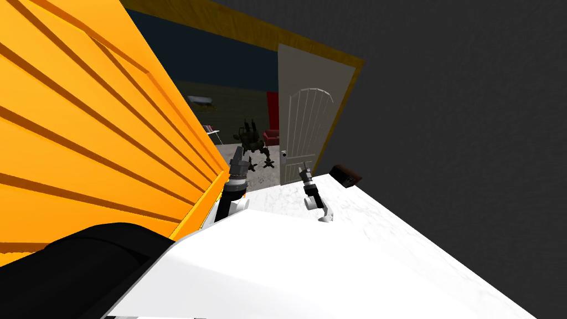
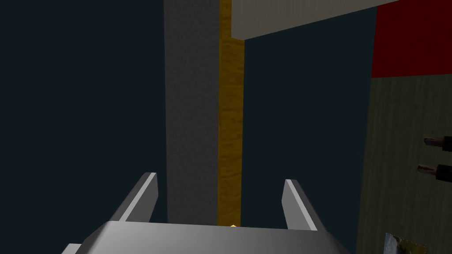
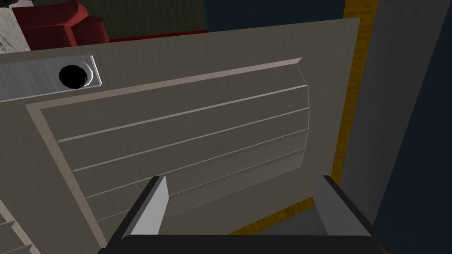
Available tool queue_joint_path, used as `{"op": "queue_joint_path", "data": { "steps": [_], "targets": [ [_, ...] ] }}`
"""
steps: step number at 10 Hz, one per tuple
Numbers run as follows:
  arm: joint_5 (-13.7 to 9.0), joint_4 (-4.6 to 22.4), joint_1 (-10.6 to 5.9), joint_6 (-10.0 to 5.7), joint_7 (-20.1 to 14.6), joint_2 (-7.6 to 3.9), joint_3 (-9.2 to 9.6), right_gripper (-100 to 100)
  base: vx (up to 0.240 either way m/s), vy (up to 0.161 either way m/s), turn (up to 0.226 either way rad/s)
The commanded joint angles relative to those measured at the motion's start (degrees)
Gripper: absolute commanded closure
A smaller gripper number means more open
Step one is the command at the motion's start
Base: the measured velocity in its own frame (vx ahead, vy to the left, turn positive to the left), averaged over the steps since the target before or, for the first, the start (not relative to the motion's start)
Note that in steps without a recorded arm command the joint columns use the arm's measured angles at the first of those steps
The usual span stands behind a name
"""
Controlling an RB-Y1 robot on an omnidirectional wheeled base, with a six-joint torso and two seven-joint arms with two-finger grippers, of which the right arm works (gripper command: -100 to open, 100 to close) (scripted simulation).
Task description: Pull the door open
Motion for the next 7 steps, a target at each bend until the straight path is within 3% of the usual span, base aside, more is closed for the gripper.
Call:
{"op": "queue_joint_path", "data": {
  "steps": [1, 7],
  "targets": [
    [-0.08, 2.86, -1.63, -0.12, -0.5, -0.2, 1.12, -100, 0.083, 0.061, -0.09],
    [-0.52, 11.84, -7.04, 0.28, -2.47, -1.53, 5.03, -100, 0.087, 0.066, -0.087]
  ]
}}
